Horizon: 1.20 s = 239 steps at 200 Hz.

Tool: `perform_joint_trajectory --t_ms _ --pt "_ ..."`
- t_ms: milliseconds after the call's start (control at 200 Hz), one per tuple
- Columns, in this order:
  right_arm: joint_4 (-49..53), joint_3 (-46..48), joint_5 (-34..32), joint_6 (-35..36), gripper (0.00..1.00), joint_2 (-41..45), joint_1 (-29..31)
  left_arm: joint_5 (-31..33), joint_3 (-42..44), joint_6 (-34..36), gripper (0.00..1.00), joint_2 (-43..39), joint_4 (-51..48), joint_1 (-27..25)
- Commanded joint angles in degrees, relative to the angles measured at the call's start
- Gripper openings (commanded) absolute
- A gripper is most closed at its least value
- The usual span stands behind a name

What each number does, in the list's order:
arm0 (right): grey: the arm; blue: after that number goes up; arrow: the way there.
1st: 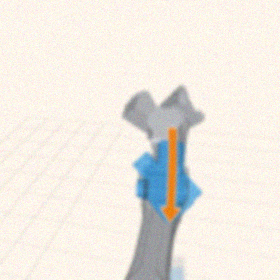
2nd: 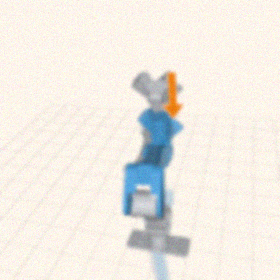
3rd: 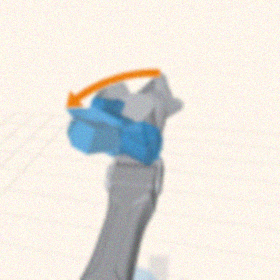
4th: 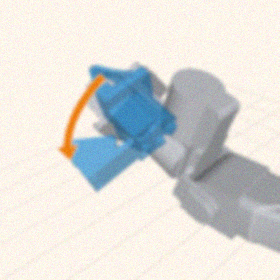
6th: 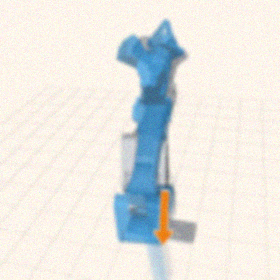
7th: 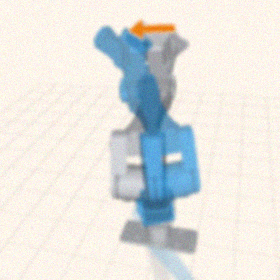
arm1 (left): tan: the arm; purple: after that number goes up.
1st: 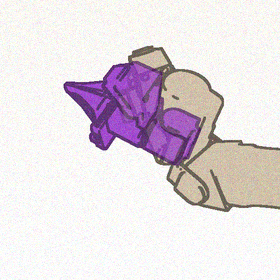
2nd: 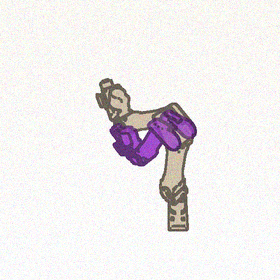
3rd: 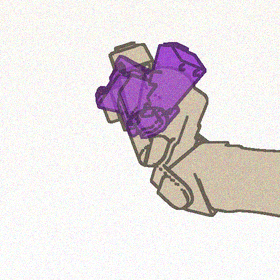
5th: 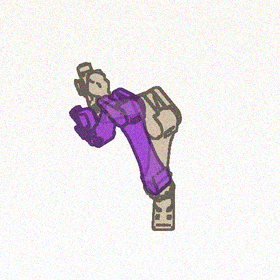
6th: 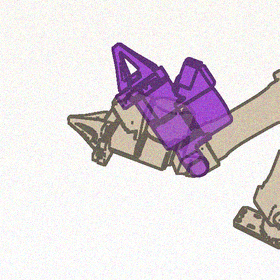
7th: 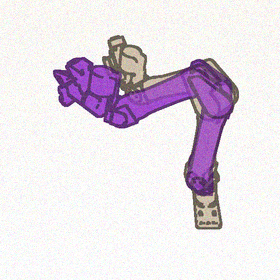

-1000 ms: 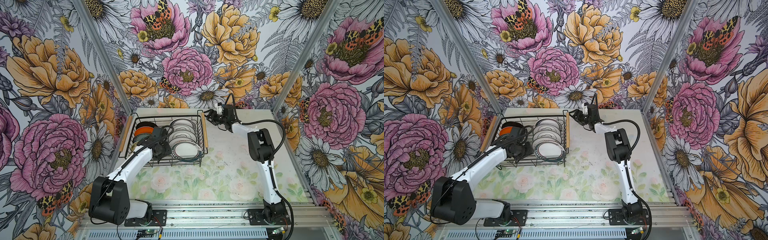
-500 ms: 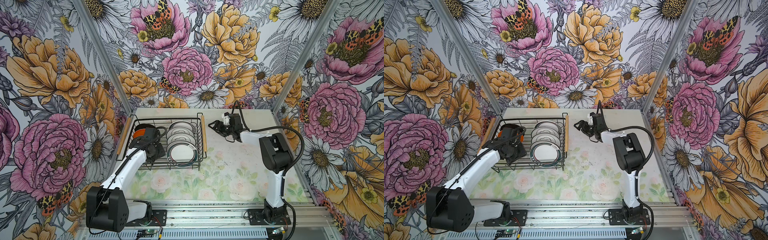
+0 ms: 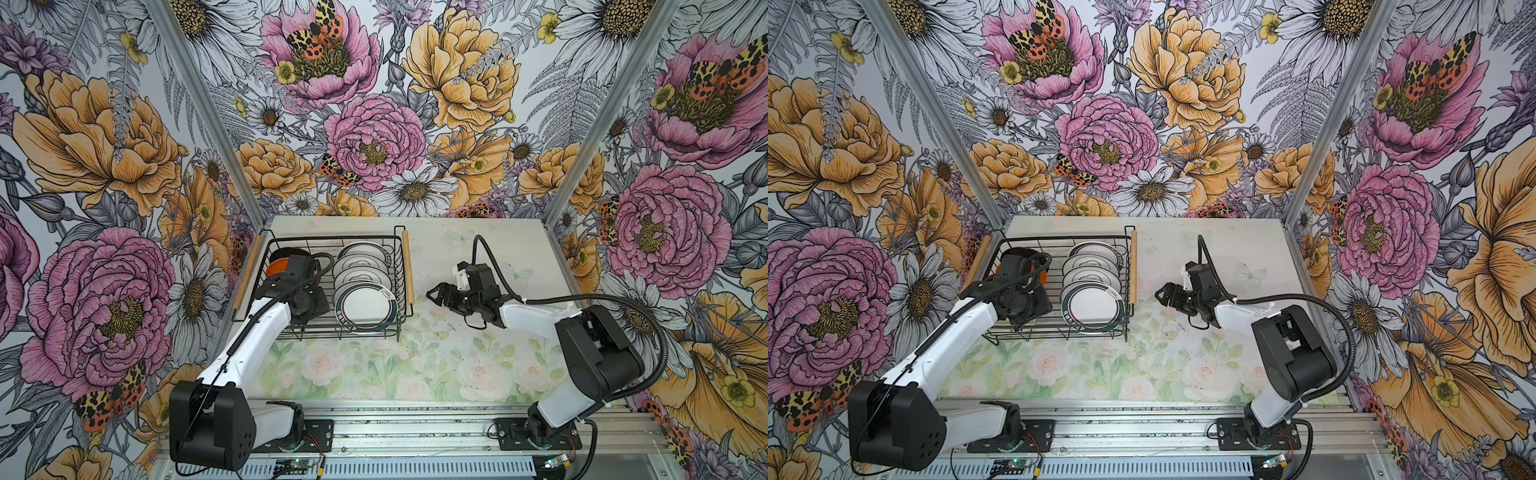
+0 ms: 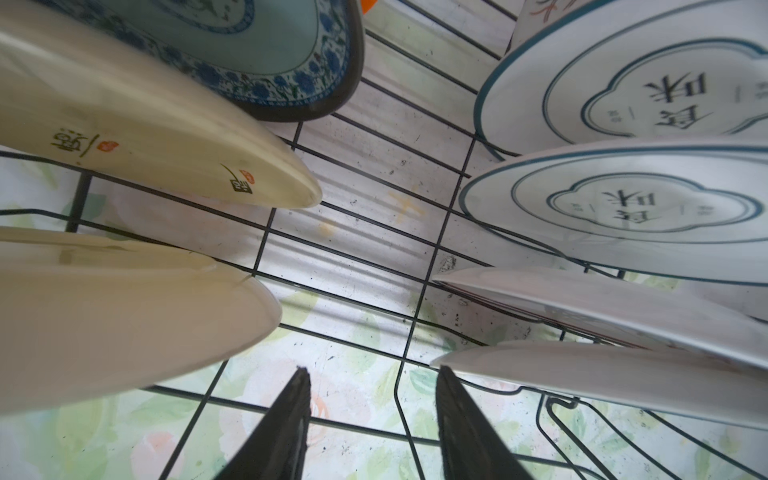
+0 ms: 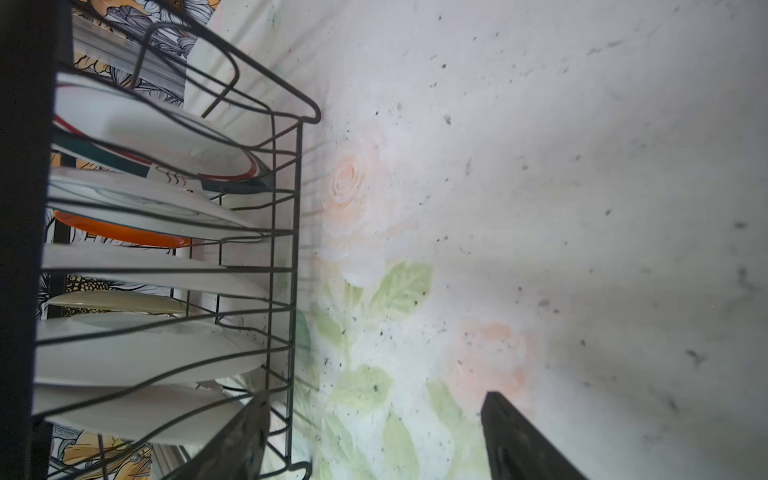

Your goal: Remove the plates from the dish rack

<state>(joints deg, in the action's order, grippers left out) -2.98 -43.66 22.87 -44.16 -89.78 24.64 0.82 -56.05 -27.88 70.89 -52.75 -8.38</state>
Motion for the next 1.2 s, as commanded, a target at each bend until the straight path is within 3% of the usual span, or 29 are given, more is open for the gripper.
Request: perform_joint_trajectory --t_ms 0,290,620,1191 --pt "3.27 1.97 -3.80 1.70 0.81 6.18 5.18 1.11 -1.87 1.29 0.50 -1.83 -1.06 -0.50" --pt "1.66 8.00 -11.11 -0.19 0.80 14.36 15.33 1.19 -0.87 1.60 0.50 -4.03 -1.13 -2.32" --pt "-0.06 8.92 -17.60 0.08 0.79 15.04 25.80 1.72 1.47 1.64 0.50 -6.58 -1.15 -3.03" --pt "-8.20 6.22 -20.18 0.70 0.78 8.46 27.32 1.64 1.90 1.48 0.50 -5.27 -1.00 -4.27"
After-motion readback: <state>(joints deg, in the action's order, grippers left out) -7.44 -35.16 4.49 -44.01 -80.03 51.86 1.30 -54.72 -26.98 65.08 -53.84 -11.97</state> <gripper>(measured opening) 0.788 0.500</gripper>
